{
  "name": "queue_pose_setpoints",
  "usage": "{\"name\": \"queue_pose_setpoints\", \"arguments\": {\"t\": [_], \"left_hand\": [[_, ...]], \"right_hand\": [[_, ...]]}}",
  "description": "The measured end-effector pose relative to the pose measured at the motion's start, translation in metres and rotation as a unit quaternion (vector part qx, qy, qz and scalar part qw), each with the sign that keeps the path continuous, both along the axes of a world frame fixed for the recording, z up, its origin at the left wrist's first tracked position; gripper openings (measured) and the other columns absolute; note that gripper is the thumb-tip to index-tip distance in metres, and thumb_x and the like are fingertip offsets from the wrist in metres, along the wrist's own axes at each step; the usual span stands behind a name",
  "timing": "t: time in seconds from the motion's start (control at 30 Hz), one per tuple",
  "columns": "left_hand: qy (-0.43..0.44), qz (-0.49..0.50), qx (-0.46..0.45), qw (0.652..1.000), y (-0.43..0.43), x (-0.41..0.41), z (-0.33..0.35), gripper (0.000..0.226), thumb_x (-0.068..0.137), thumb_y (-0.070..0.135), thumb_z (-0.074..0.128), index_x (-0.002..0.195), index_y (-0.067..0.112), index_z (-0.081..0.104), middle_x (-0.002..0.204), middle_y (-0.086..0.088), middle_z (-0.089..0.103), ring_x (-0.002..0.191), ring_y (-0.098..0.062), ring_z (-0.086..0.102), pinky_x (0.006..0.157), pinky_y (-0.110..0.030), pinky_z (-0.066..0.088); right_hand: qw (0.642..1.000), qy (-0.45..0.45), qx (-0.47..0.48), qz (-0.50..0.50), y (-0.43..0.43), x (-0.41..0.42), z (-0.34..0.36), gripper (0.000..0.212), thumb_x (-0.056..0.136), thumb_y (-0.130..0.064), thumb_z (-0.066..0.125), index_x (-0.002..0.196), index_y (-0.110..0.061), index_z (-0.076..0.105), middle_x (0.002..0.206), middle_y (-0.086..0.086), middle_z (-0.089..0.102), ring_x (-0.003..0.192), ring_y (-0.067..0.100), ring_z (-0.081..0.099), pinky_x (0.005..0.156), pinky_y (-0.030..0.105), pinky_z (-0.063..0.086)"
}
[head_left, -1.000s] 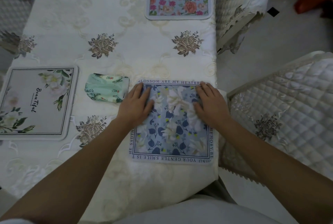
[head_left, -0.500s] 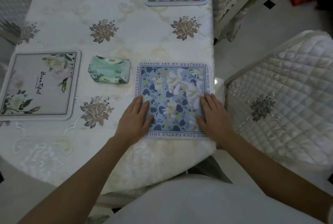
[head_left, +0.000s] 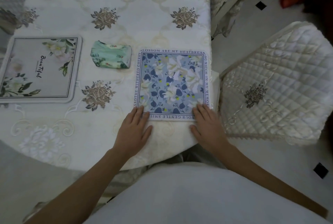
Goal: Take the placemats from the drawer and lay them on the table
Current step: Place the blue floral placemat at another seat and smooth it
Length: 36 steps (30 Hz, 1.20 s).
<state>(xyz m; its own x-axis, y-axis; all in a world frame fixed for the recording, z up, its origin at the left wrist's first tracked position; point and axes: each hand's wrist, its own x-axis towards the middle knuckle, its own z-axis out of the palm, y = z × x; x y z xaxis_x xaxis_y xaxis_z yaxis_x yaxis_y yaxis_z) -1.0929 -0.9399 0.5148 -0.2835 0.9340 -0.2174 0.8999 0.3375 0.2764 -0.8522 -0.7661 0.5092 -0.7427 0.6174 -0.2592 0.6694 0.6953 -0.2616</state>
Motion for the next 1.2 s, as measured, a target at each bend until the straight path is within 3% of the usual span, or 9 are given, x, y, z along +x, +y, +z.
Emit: {"name": "queue_pose_setpoints", "arguments": {"t": [0.13,0.33,0.6,0.77,1.0,1.2], "left_hand": [[-0.002,-0.03,0.006,1.0,0.017,0.016,0.0,0.062,0.101,0.049,0.028,0.146,0.011,0.048,0.157,-0.013,0.039,0.146,-0.03,0.034,0.118,-0.047,0.03],[0.017,-0.097,-0.005,0.995,0.02,0.029,-0.009,0.059,0.104,0.048,0.027,0.152,0.015,0.041,0.163,-0.009,0.026,0.152,-0.025,0.021,0.122,-0.045,0.022],[0.017,-0.07,-0.012,0.997,-0.015,-0.008,-0.003,0.059,0.102,0.046,0.03,0.147,0.012,0.048,0.159,-0.012,0.035,0.148,-0.028,0.031,0.116,-0.048,0.033],[0.007,-0.053,-0.013,0.998,-0.005,0.002,0.003,0.063,0.101,0.05,0.027,0.147,0.013,0.048,0.159,-0.013,0.035,0.147,-0.031,0.031,0.118,-0.048,0.03],[0.007,-0.083,-0.026,0.996,0.017,0.036,-0.005,0.064,0.102,0.054,0.019,0.154,0.019,0.035,0.165,-0.008,0.019,0.153,-0.022,0.014,0.122,-0.045,0.017],[0.002,-0.054,-0.016,0.998,-0.008,0.007,-0.007,0.06,0.103,0.048,0.028,0.151,0.014,0.043,0.162,-0.012,0.029,0.15,-0.027,0.025,0.119,-0.045,0.028]], "right_hand": [[0.997,0.018,-0.017,0.066,-0.023,-0.029,0.002,0.064,0.1,-0.042,0.043,0.155,-0.011,0.029,0.162,0.007,0.024,0.152,0.024,0.014,0.123,0.044,0.012],[0.997,0.01,-0.012,0.075,-0.038,-0.039,-0.004,0.065,0.1,-0.041,0.044,0.156,-0.015,0.025,0.165,0.005,0.017,0.152,0.023,0.012,0.124,0.041,0.009],[0.999,-0.003,-0.006,0.04,-0.027,0.001,0.004,0.062,0.101,-0.039,0.043,0.156,-0.014,0.026,0.164,0.005,0.018,0.152,0.025,0.012,0.123,0.044,0.013],[0.998,0.008,-0.008,0.056,-0.031,-0.011,0.007,0.061,0.101,-0.039,0.045,0.154,-0.011,0.032,0.163,0.008,0.024,0.151,0.026,0.016,0.123,0.044,0.014],[0.997,0.015,-0.021,0.075,-0.046,-0.042,0.002,0.06,0.101,-0.041,0.043,0.153,-0.013,0.034,0.163,0.007,0.022,0.151,0.024,0.016,0.122,0.044,0.015],[0.999,0.016,-0.017,0.034,-0.034,-0.01,0.002,0.061,0.101,-0.038,0.044,0.155,-0.015,0.03,0.164,0.004,0.02,0.152,0.022,0.014,0.123,0.039,0.015]]}}
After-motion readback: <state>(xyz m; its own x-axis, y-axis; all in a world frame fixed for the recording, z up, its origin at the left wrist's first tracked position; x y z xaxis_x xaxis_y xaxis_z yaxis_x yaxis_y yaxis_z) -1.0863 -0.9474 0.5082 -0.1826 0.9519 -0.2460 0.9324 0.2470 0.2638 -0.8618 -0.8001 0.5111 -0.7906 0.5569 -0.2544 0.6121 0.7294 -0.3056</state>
